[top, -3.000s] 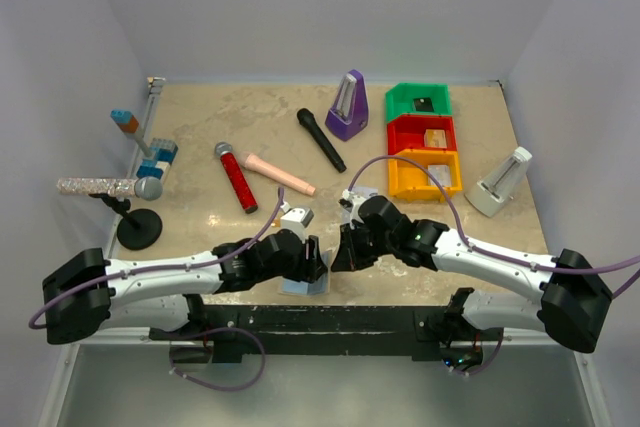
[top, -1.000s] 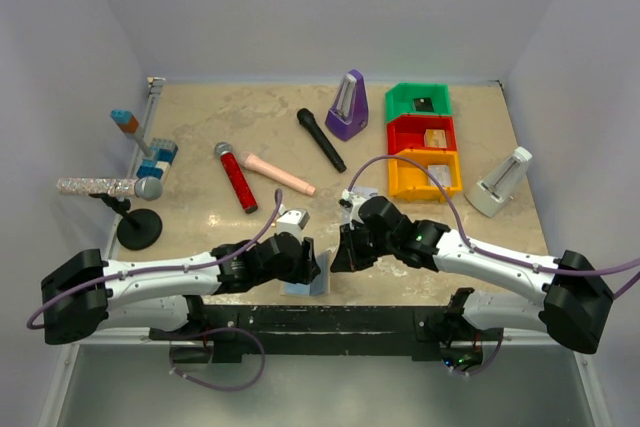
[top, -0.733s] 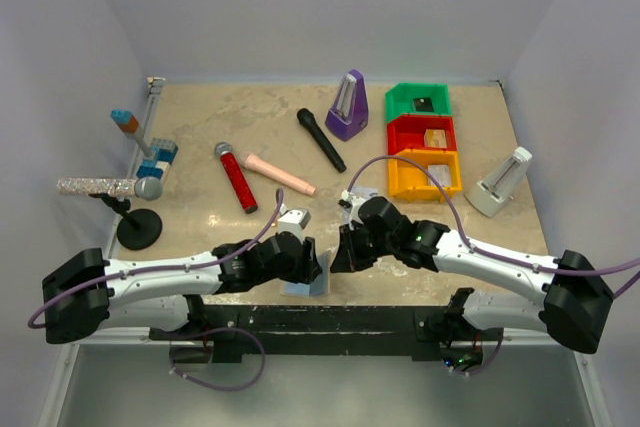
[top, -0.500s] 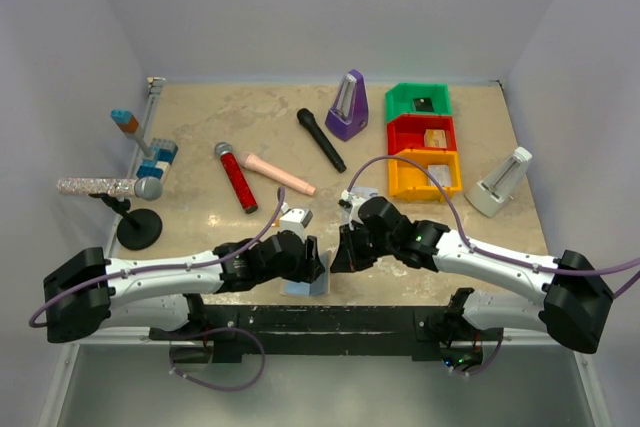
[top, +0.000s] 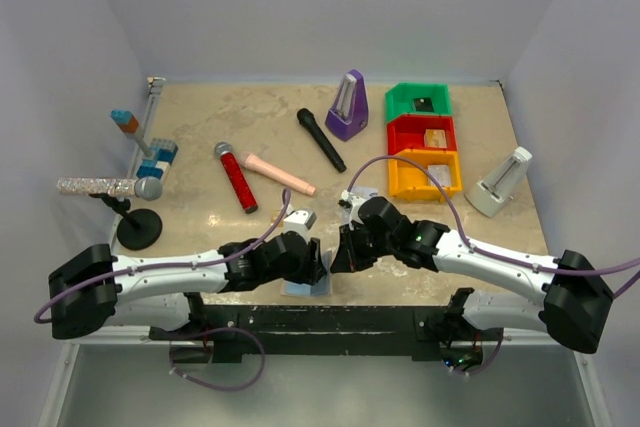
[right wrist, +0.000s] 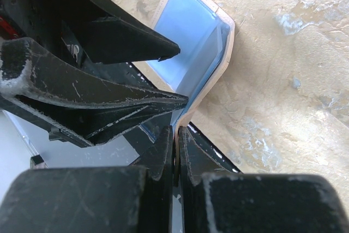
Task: Take the credit cards out of the card holder
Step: Remove the credit card from the card holder.
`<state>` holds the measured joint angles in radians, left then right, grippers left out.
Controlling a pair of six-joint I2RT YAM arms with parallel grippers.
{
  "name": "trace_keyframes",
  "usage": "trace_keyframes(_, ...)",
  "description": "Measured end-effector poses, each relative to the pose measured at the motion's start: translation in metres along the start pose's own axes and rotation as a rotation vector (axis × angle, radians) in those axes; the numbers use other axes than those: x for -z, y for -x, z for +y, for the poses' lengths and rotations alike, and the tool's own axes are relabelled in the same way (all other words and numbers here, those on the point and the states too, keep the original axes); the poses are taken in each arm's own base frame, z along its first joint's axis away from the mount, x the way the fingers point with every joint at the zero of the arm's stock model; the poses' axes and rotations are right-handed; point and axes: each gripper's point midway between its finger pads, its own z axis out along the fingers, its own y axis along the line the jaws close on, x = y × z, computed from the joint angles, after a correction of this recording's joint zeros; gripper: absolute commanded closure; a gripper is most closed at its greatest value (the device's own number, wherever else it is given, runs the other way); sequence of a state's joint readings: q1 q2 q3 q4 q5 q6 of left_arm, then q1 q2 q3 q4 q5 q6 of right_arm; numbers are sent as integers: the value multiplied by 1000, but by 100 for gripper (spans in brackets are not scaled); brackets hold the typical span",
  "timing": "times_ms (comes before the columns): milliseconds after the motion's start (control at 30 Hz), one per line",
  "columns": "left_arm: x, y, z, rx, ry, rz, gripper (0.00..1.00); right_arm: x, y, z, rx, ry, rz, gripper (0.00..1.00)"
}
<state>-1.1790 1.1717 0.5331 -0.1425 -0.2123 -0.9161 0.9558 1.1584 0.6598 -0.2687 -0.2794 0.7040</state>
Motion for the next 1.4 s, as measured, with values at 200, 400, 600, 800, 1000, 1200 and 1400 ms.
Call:
trace_keyframes(200,1,3,-1,-8,17,-3,46,0,0,0,0,0,0,100)
trace_keyframes(400,1,4,10,-21,83,-7,46,0,0,0,0,1,0,100)
trace_keyframes(600,2,1,21,-28,134,0,46,0,0,1,2,1,1,100)
trace_keyframes(800,4,6,15,-18,105,-20,45,1,1,3,4,5,-1,100)
trace_keyframes(1000,7,14,0,-3,41,-46,45,1,2,4,6,7,-3,100)
trace_keyframes(1200,5,13,-4,-7,24,-35,45,1,2,4,6,6,-2,100)
trace_keyframes(1400,4,12,-5,-7,18,-30,45,1,1,3,5,4,1,100)
